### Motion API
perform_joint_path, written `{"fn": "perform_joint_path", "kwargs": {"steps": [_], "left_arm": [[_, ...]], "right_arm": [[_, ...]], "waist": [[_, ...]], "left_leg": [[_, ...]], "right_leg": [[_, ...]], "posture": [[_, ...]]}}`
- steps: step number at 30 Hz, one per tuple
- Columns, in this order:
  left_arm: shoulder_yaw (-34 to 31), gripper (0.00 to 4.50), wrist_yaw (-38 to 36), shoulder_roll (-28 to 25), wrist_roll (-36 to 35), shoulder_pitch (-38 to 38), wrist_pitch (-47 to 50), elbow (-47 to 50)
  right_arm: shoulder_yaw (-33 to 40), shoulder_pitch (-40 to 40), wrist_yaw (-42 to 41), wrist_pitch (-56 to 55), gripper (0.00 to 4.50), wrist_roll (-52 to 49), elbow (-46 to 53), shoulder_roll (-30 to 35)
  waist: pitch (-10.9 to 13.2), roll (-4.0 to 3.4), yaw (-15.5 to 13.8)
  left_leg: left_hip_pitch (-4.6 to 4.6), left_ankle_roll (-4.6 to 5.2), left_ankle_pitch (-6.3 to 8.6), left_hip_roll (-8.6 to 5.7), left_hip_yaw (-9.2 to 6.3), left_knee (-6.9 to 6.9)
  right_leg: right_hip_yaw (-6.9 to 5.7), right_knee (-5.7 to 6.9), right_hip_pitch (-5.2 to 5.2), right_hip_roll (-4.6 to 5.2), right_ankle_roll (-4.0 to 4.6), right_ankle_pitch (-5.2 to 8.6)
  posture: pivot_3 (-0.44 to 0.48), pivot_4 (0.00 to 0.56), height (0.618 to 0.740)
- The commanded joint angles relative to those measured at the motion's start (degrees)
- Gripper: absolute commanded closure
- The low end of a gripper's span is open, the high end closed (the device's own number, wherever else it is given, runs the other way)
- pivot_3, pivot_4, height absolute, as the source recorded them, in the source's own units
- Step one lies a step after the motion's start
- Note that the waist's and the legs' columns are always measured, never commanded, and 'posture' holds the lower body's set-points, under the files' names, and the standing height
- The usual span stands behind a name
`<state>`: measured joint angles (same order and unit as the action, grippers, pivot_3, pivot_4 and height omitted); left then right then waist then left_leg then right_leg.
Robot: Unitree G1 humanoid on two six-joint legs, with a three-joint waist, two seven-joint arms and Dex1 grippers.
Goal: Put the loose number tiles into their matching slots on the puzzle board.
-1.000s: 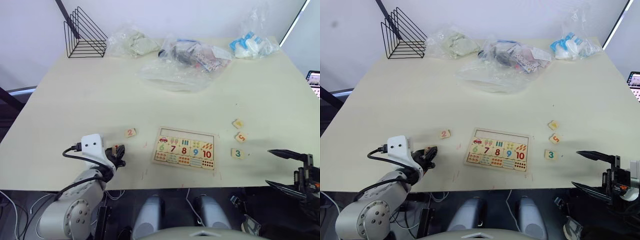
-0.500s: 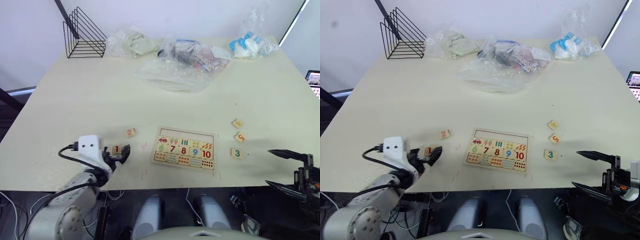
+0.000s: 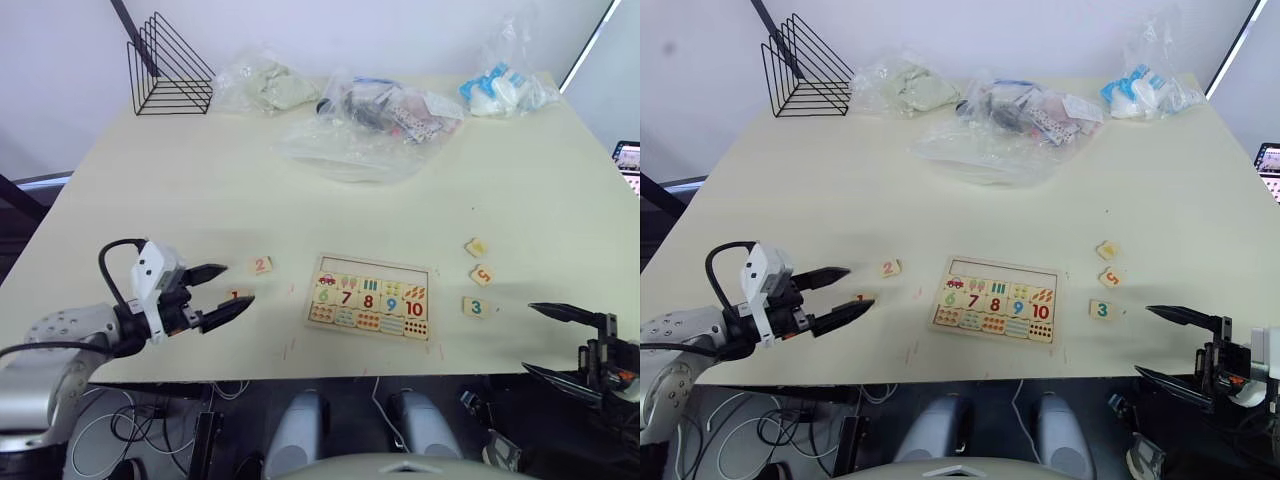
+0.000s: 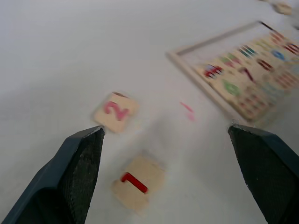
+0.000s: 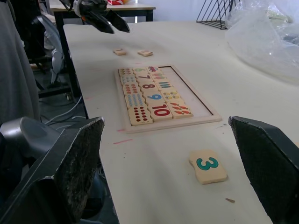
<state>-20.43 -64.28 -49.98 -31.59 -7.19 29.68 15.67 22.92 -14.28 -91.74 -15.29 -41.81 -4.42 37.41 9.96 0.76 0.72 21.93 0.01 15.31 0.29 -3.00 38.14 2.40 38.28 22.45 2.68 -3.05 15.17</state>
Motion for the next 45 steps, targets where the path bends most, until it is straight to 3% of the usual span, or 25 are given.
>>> {"fn": "perform_joint_path", "kwargs": {"steps": [1,6,15,26,27,29,45], "left_arm": [[3.0,0.05,-12.1,-3.8,2.7,4.4,-11.9,-9.6],[10.6,0.05,-26.8,-7.1,10.2,16.4,-31.9,-29.8],[27.5,0.05,-28.2,-11.1,8.4,27.9,-46.9,-47.6],[35.5,0.05,-28.2,-10.0,6.0,33.9,-49.8,-55.3],[35.8,0.55,-28.2,-9.9,5.9,34.2,-49.7,-55.6],[36.2,1.05,-28.2,-9.6,5.8,34.6,-49.7,-56.1],[36.4,1.05,-28.2,-7.5,7.6,35.3,-47.6,-58.8]], "right_arm": [[0.9,0.4,0.3,-0.5,0.0,-0.2,1.5,-0.3],[1.0,1.1,0.3,-0.6,0.0,0.4,1.4,-0.5],[1.0,1.9,0.2,-0.4,0.0,0.7,1.5,-0.4],[1.6,1.9,-0.7,0.0,0.0,-0.1,1.1,0.1],[1.6,1.9,-0.7,0.0,0.0,0.0,1.1,0.2],[1.6,1.8,-0.7,0.0,0.0,0.0,1.0,0.2],[1.7,1.7,-0.8,-0.3,0.0,-0.1,0.4,1.3]], "waist": [[0.0,0.0,-0.1],[0.0,0.0,-0.1],[0.0,0.0,0.1],[0.0,0.01,0.1],[0.0,0.01,0.1],[0.0,0.01,0.1],[0.0,0.0,0.0]], "left_leg": [[0.0,0.0,0.0,0.0,0.01,0.0],[0.02,0.0,0.0,-0.08,0.03,0.01],[0.05,0.02,0.01,-0.02,0.05,0.01],[0.07,0.03,0.01,-0.05,0.01,0.05],[0.07,0.03,0.01,-0.05,0.01,0.06],[0.07,0.03,0.01,-0.05,0.01,0.06],[0.03,0.03,0.01,-0.1,-0.04,0.12]], "right_leg": [[-0.01,-0.01,0.0,-0.01,-0.01,0.0],[-0.04,-0.06,0.0,-0.03,-0.13,-0.08],[0.0,-0.08,0.04,-0.04,-0.16,-0.1],[-0.04,-0.05,0.03,-0.06,-0.17,-0.1],[-0.04,-0.04,0.03,-0.07,-0.17,-0.1],[-0.03,-0.02,0.03,-0.07,-0.17,-0.1],[-0.01,0.19,0.03,-0.08,-0.17,-0.09]], "posture": [[0.0,0.15,0.74],[0.0,0.15,0.74],[0.0,0.15,0.74],[0.0,0.15,0.74],[0.0,0.15,0.74],[0.0,0.15,0.74],[0.0,0.15,0.74]]}}
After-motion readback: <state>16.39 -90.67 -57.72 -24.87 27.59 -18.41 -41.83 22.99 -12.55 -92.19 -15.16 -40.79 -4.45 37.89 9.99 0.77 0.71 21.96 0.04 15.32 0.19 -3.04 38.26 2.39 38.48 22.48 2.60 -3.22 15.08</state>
